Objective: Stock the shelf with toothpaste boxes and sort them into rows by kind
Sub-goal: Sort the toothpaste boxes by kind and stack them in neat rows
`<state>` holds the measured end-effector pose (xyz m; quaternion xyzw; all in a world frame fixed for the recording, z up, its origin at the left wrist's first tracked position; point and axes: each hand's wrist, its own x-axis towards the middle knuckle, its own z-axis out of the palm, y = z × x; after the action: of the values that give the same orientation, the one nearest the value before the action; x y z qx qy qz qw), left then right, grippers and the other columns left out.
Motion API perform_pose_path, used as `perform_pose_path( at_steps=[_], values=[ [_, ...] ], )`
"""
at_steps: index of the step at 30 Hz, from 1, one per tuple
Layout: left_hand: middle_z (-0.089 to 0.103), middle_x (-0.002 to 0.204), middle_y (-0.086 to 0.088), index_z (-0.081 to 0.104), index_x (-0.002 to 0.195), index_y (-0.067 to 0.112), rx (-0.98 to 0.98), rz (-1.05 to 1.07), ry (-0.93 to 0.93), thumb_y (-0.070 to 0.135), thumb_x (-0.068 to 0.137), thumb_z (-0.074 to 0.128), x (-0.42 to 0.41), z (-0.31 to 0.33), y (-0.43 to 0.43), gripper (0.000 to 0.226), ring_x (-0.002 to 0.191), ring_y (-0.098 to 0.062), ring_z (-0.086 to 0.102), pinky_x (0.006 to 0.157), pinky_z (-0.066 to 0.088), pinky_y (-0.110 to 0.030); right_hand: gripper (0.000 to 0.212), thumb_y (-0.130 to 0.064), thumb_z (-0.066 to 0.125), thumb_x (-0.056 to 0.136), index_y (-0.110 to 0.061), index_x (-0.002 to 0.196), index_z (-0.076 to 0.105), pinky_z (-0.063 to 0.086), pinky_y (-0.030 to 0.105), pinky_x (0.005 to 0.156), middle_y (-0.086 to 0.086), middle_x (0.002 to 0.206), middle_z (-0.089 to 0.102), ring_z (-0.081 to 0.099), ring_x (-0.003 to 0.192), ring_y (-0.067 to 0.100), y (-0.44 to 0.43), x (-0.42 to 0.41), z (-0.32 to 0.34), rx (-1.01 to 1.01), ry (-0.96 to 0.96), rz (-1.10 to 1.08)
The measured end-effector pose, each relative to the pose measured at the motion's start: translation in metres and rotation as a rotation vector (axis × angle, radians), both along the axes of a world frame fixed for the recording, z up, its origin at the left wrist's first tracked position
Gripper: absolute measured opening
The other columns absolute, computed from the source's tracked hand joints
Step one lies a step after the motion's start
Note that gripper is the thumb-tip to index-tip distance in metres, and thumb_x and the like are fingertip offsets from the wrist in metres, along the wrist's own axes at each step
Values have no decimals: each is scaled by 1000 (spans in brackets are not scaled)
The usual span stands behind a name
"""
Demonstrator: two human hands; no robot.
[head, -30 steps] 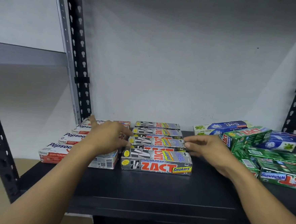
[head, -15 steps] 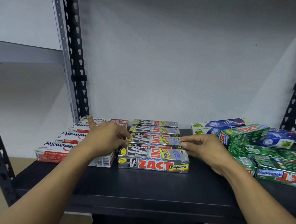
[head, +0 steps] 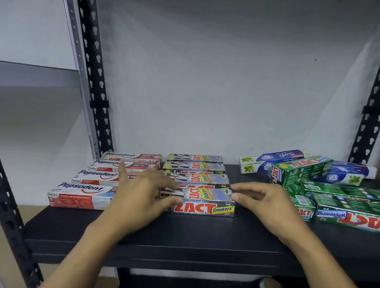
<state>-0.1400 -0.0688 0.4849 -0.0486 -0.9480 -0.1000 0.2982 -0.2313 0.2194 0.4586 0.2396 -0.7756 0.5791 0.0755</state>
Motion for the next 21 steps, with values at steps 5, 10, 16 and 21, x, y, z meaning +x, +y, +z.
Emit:
perform_pose_path(
  at_steps=[5, 10, 16, 21],
  values=[
    [60, 126, 28, 65, 119, 44, -40, 31, 15, 69, 88, 49, 13, -18, 13, 44, 130, 2, 48, 115, -12, -69, 10, -25, 78, 85, -31, 93, 81, 54, 25, 85, -20, 89, 76, 70, 89, -4, 0, 10, 5, 93, 85, -24],
    [62, 123, 21, 65, 119, 39, -94, 9, 128, 59, 92, 46, 19, -19, 19, 39, 121, -3, 55, 120, 9, -64, 21, -24, 79, 85, -32, 104, 77, 54, 20, 85, -20, 94, 75, 69, 90, -5, 13, 23, 6, 70, 179, -76],
    [65, 113, 17, 71, 107, 30, -65, -154, 218, 48, 95, 48, 12, -22, 36, 32, 110, -8, 60, 108, 39, -53, 22, -8, 75, 86, -21, 104, 79, 50, 12, 72, -14, 96, 73, 66, 84, 1, 77, 34, 1, 153, 543, -300],
    [65, 116, 15, 70, 112, 28, -46, -324, 240, 39, 96, 53, -2, -23, 99, 26, 111, -9, 59, 98, 47, -39, 16, -13, 72, 89, -18, 103, 77, 45, 29, 92, -4, 101, 72, 62, 97, 18, 147, 18, -8, 329, 696, -627]
  ],
)
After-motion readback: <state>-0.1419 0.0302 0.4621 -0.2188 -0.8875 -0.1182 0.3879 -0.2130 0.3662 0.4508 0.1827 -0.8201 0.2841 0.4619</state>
